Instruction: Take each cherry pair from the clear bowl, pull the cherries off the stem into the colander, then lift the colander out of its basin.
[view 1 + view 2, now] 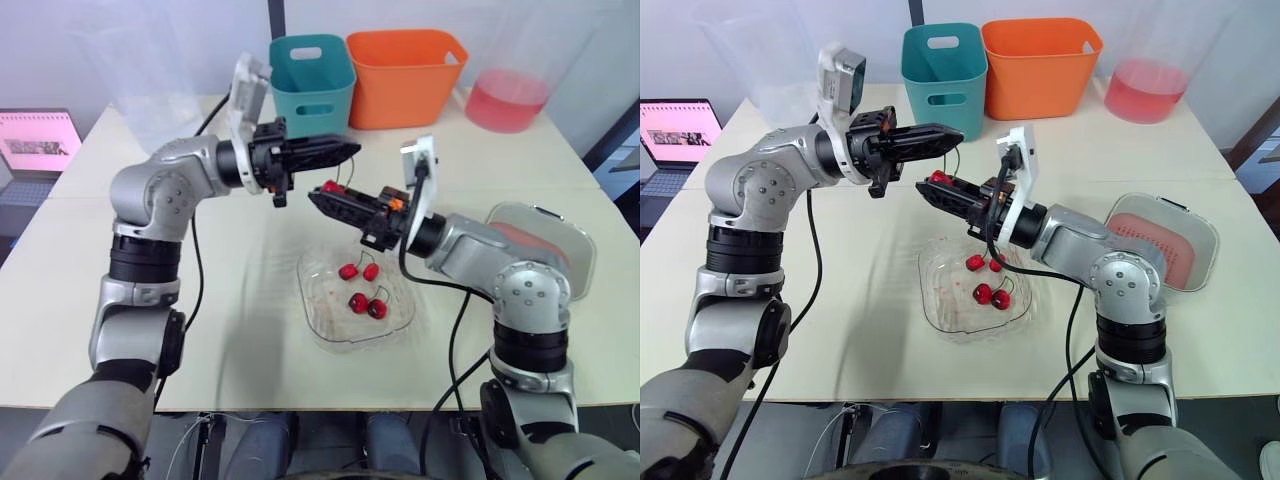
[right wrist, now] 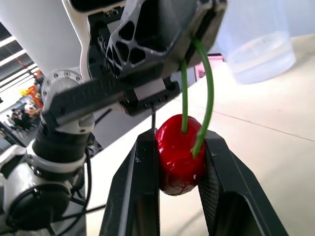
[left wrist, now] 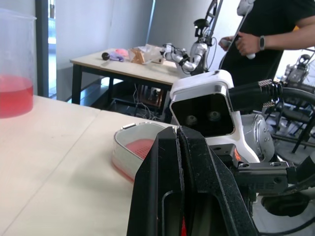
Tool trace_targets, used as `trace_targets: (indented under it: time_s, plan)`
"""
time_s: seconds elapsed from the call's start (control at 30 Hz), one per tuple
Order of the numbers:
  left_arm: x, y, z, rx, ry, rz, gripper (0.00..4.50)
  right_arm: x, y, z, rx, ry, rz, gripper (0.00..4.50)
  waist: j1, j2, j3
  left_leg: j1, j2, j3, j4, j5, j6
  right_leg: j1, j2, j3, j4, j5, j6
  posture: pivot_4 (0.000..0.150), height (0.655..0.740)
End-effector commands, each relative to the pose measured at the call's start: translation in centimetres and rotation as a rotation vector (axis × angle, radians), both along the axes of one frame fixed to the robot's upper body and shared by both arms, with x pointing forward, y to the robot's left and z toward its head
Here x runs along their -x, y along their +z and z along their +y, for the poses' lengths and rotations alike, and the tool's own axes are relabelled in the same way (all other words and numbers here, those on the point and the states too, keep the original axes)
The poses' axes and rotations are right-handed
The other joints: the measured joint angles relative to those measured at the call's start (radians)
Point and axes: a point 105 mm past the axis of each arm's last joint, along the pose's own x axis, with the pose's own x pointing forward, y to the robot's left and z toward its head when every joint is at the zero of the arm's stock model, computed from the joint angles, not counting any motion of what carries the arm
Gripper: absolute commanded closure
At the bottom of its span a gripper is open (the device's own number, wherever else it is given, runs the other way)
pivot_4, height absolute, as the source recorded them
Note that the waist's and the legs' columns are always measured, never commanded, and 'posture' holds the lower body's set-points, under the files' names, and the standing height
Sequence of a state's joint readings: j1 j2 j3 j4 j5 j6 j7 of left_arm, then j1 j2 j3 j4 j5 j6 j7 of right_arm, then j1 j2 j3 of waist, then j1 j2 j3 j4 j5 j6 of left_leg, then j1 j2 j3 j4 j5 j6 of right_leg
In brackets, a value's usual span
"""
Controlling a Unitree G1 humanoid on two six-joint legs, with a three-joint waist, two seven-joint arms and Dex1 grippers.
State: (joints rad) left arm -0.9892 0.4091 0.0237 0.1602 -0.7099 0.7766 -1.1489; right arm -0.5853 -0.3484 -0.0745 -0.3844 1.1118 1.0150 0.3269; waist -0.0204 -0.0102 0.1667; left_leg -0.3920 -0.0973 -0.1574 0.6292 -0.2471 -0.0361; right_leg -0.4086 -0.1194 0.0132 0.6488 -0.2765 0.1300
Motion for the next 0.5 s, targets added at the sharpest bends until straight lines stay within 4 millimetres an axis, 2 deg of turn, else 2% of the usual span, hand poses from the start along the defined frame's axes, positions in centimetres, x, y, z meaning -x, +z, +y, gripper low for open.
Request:
trace_targets:
  time_s: [0.03,0.37,0.43,0.5]
  plan:
    - [0.6,3.2,0.4,0.071,-0.004,-0.099,4.5,1.0,-1.7,0.6,0.072,0.044,0.03,3.96,-0.001,0.0,0.0,0.0,0.0,0.0,0.0,0.0,0.0,0.0,0.0,0.0,0.0,0.0,0.0,0.15,0.74]
    - [0.5,3.0,0.2,0.071,-0.006,-0.095,4.5,1.5,-2.6,0.6,0.145,0.053,0.012,3.96,0.001,0.0,0.0,0.0,0.001,0.0,0.0,0.0,0.0,0.0,0.001,0.0,0.0,0.0,0.0,0.15,0.74]
    - [0.5,2.8,0.1,0.066,-0.005,-0.097,4.5,1.5,-2.4,0.1,0.148,0.04,-0.001,3.96,0.001,0.0,0.0,0.0,0.001,0.001,0.0,0.0,0.0,0.0,0.001,0.0,0.0,0.0,0.0,0.15,0.74]
    - [0.4,2.5,0.2,0.053,0.003,-0.101,4.5,1.3,-1.5,-1.3,0.141,-0.001,-0.027,3.96,0.001,0.0,0.0,0.0,0.0,0.001,0.0,0.0,0.0,0.0,0.0,0.0,0.0,0.0,0.0,0.15,0.74]
